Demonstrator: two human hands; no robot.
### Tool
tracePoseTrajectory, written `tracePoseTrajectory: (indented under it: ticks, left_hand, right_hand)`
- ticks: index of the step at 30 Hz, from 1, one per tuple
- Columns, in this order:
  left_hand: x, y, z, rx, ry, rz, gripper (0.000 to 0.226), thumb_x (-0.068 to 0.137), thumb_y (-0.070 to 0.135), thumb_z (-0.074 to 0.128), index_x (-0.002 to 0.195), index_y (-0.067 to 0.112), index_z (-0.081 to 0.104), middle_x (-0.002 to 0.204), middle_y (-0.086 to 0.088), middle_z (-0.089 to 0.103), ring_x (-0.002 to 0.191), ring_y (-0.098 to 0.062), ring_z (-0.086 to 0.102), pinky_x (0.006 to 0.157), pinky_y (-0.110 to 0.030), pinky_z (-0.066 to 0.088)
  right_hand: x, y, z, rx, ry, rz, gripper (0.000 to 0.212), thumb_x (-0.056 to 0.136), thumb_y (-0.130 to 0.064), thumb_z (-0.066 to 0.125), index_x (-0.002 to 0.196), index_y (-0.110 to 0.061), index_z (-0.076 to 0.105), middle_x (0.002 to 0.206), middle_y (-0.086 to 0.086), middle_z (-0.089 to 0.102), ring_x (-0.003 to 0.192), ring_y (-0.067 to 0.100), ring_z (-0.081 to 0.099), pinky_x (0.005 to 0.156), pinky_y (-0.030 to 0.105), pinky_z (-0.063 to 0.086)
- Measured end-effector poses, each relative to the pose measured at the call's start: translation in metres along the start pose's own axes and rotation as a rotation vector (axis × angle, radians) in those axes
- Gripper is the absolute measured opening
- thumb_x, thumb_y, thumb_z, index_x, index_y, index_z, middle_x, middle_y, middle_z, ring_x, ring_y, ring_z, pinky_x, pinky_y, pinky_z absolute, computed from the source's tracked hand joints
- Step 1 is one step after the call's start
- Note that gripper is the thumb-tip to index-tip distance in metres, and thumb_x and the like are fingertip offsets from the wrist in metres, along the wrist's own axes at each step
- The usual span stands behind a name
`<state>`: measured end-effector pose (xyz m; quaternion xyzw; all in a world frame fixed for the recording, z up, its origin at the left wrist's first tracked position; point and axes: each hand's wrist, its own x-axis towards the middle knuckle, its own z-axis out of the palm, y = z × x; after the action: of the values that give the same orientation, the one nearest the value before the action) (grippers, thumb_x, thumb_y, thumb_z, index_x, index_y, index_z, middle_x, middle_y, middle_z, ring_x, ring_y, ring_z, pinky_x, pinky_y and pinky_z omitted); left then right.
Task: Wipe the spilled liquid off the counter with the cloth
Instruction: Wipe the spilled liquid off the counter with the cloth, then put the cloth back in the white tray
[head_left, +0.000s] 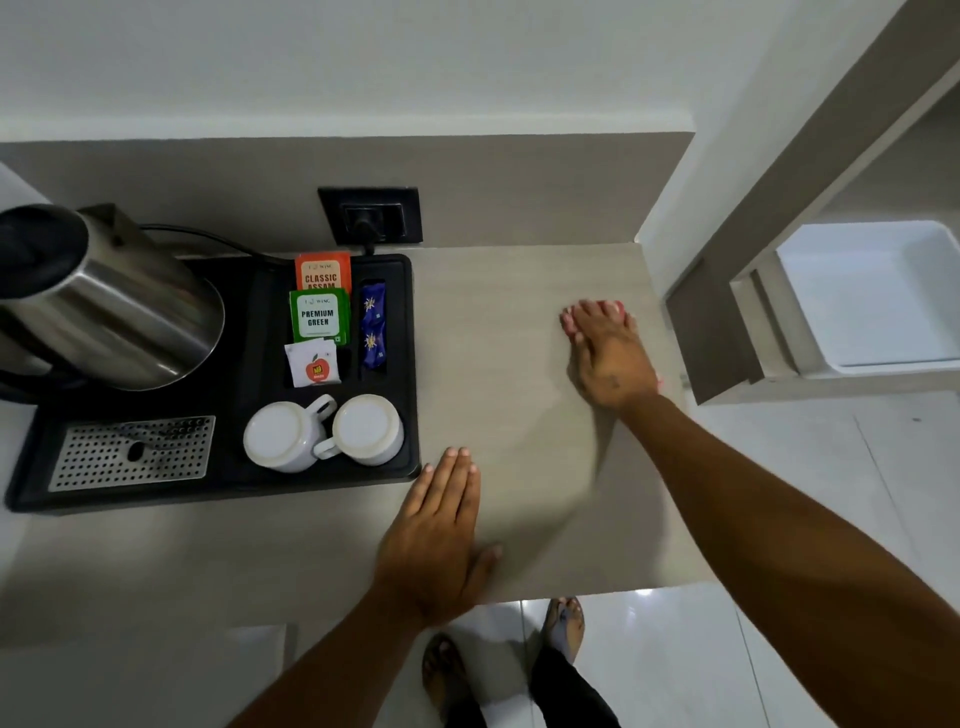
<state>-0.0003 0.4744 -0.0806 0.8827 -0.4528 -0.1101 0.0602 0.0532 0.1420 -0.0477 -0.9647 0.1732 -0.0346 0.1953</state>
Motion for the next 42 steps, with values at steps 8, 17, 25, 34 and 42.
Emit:
tracePoseTrajectory:
  ticks: [8, 17, 25, 34, 42]
  left_hand:
    - [-0.001, 0.001, -0.002, 0.034, -0.019, -0.010, 0.088, 0.100, 0.061, 0.033, 0.160, 0.000, 0.011, 0.170, -0.020, 0.005, 0.159, -0.032, -0.002, 0.126, -0.054, 0.017]
    - [0.001, 0.007, -0.005, 0.036, -0.023, -0.030, 0.089, 0.099, 0.064, 0.021, 0.159, -0.001, 0.015, 0.169, -0.020, 0.013, 0.158, -0.033, 0.006, 0.125, -0.048, 0.007]
    - [0.094, 0.081, -0.022, -0.072, 0.021, -0.065, 0.092, 0.096, 0.066, 0.009, 0.160, 0.001, 0.002, 0.171, -0.019, -0.003, 0.158, -0.030, -0.009, 0.127, -0.041, -0.010]
    - [0.305, 0.225, -0.061, -0.054, 0.084, 0.087, 0.085, 0.100, 0.060, 0.019, 0.161, 0.002, 0.007, 0.171, -0.019, 0.005, 0.159, -0.032, -0.001, 0.129, -0.044, -0.001]
    - [0.372, 0.275, -0.079, -0.065, 0.119, 0.131, 0.081, 0.105, 0.056, 0.030, 0.161, 0.004, 0.005, 0.172, -0.016, 0.002, 0.159, -0.029, -0.001, 0.129, -0.042, 0.001]
  right_hand:
    - [-0.100, -0.083, 0.047, 0.022, -0.063, -0.304, 0.052, 0.101, -0.022, 0.041, 0.153, -0.016, 0.038, 0.160, 0.011, 0.034, 0.152, 0.031, 0.018, 0.124, 0.047, 0.010]
    - [-0.186, -0.008, 0.015, 0.048, -0.011, -0.079, 0.057, 0.100, -0.013, 0.048, 0.155, -0.024, 0.034, 0.164, 0.000, 0.026, 0.153, 0.019, 0.005, 0.125, 0.041, 0.007]
    - [-0.147, 0.034, -0.010, 0.145, 0.056, -0.023, 0.057, 0.097, -0.001, 0.054, 0.149, -0.020, 0.042, 0.160, 0.003, 0.033, 0.152, 0.025, 0.015, 0.125, 0.041, 0.011]
    - [-0.064, 0.198, -0.127, 0.151, 0.141, 0.076, 0.101, 0.062, 0.006, 0.090, 0.149, -0.016, 0.042, 0.161, 0.002, 0.028, 0.152, 0.024, 0.011, 0.125, 0.038, 0.010]
    - [-0.002, 0.274, -0.165, 0.039, 0.130, 0.287, 0.073, 0.091, -0.029, 0.068, 0.154, -0.018, 0.034, 0.166, -0.001, 0.020, 0.153, 0.020, 0.013, 0.108, 0.020, -0.012]
